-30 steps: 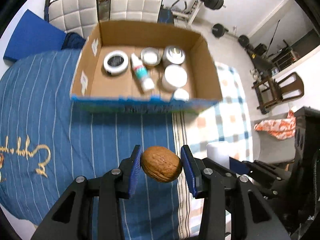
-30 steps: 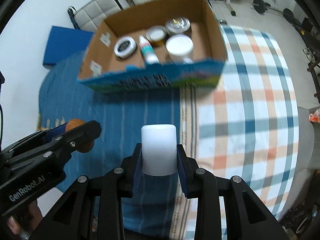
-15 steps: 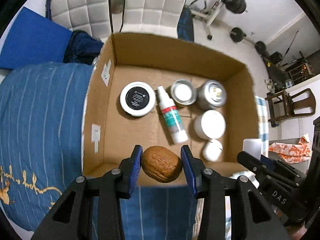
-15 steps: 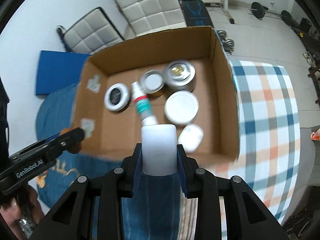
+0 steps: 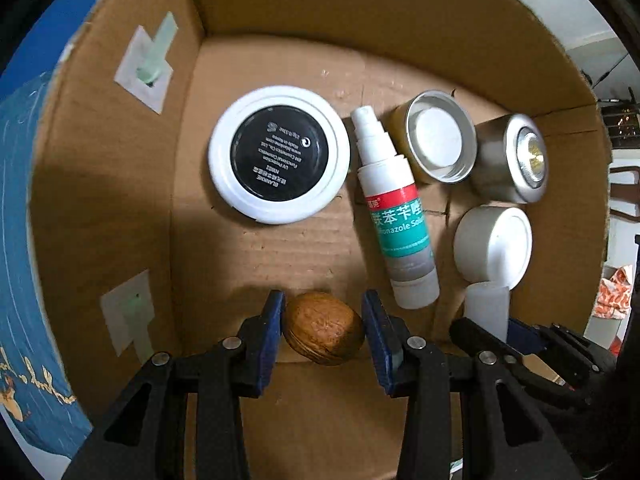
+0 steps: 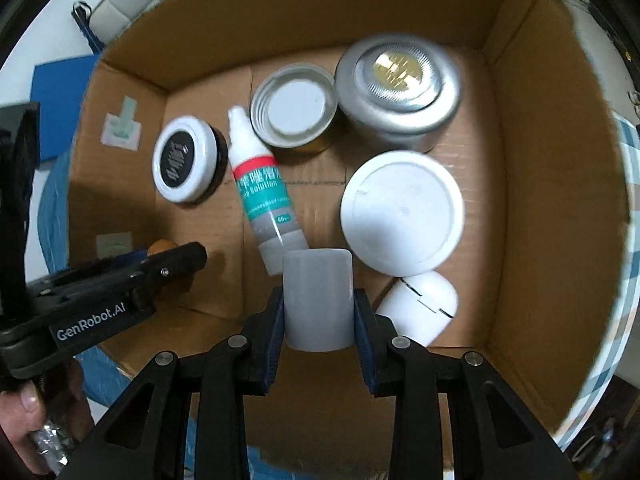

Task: Organize rigid objects
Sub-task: 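Carry the walnut and white cylinder into the box and open both grippers, then lift both grippers up out of the box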

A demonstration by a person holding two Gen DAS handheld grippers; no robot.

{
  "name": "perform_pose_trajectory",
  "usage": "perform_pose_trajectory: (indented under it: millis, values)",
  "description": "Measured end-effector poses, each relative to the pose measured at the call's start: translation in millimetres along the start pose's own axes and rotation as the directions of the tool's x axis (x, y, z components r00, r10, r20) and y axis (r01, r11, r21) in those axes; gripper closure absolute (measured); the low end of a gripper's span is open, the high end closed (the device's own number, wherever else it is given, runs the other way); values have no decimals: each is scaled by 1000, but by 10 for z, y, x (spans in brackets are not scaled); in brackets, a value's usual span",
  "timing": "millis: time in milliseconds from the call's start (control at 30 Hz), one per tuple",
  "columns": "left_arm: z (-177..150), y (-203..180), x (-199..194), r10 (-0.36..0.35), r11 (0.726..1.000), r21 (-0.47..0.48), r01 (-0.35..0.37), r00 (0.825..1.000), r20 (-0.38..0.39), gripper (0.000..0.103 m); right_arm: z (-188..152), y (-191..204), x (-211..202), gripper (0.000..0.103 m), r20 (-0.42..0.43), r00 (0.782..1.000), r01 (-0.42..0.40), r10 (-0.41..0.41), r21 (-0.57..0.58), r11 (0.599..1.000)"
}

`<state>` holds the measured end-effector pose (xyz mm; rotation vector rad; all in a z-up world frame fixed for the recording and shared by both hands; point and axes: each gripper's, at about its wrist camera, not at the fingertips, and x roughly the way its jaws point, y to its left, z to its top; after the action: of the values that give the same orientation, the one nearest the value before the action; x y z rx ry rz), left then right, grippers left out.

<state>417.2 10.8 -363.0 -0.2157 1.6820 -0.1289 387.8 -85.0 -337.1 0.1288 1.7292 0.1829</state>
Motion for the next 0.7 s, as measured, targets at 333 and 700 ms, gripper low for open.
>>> perform_pose_trajectory:
  millis: [333,700]
  values:
    - [18,19,196,46,999,9,-46,997,-57,64,65,12,315,68,-84,994,63,-64,-12,998]
    - [-97,-146,-87,124,991,44,-125,992,36,45,50,-59,255,46,-70,993,93,-93,0,996]
